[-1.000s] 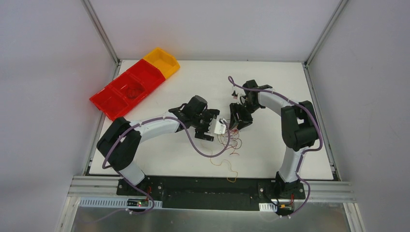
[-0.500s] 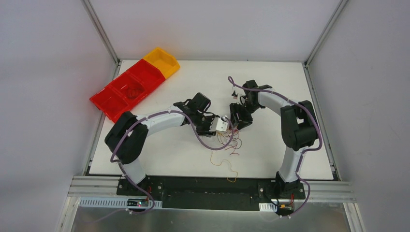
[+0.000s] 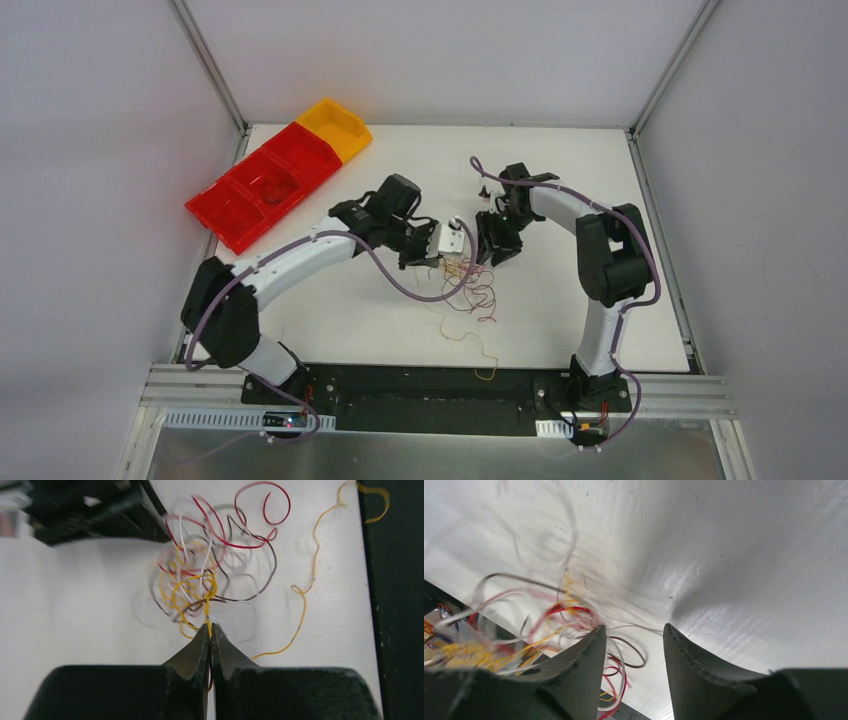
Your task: Untangle the cables
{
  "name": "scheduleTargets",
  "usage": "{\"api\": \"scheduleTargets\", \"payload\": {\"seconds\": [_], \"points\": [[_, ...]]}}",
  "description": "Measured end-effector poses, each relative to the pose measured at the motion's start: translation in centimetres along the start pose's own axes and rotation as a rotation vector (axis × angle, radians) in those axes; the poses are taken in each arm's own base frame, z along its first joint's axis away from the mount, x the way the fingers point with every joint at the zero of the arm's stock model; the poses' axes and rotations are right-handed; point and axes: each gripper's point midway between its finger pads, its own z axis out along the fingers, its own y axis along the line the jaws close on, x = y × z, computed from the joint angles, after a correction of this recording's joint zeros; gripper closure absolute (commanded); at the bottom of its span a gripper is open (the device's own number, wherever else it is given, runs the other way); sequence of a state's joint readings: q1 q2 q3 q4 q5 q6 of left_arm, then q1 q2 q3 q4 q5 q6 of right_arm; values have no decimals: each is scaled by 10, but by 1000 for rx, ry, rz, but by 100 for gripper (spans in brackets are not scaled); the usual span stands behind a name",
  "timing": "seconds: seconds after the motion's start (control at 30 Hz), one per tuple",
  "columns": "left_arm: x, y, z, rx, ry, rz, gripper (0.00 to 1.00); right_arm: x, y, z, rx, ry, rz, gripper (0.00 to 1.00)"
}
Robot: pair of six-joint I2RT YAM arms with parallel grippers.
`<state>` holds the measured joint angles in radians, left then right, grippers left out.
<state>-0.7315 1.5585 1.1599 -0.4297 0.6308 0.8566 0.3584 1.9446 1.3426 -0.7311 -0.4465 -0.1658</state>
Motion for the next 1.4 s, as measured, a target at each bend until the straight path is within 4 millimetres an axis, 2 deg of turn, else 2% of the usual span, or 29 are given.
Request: {"api": "scheduleTargets", "payload": {"seconds": [0.07,0.2,0.27,0.33,0.4,0.5,0.57,0.6,0.73,0.77,0.83,0.93,1.0,1.1,1.17,1.27,1.4], "points": [[-29,2,-22,-37,-67,-7,100,1,0,1,6,2,-2,61],[-81,21,-63,-112,-198,-105,100,4,3,6,14,20,-16,83],[-98,40,-84,-161,-257,-199,100,7,5,9,17,32,-23,84],[-109,59,-103,-210,-307,-280,100,9,7,10,19,42,-29,74],[-121,77,-123,-259,-357,-338,100,12,8,8,12,55,-27,57],[-134,86,-138,-289,-406,-382,100,7,12,-6,-70,39,-7,35],[-136,85,-139,-284,-417,-414,100,-4,7,-27,-122,-30,23,23],[-136,85,-138,-280,-417,-433,100,-14,3,-46,-148,-94,37,20],[-135,84,-134,-268,-417,-513,100,-56,-12,-144,-176,-448,14,16],[-134,85,-132,-269,-415,-533,100,-63,-7,-167,-177,-530,-15,16],[-133,90,-128,-265,-412,-582,100,-71,21,-207,-207,-673,-105,15],[-132,96,-120,-246,-412,-644,100,-68,75,-237,-284,-802,-241,15],[-133,96,-116,-225,-414,-679,100,-60,110,-240,-342,-842,-317,15],[-138,91,-114,-178,-431,-713,100,-52,151,-230,-414,-857,-409,17],[-146,88,-117,-146,-453,-725,100,-52,164,-223,-426,-867,-444,19],[-157,86,-121,-115,-487,-737,100,-54,173,-213,-430,-883,-475,22],[-157,92,-127,-104,-515,-782,100,-59,180,-210,-430,-935,-531,28]]}}
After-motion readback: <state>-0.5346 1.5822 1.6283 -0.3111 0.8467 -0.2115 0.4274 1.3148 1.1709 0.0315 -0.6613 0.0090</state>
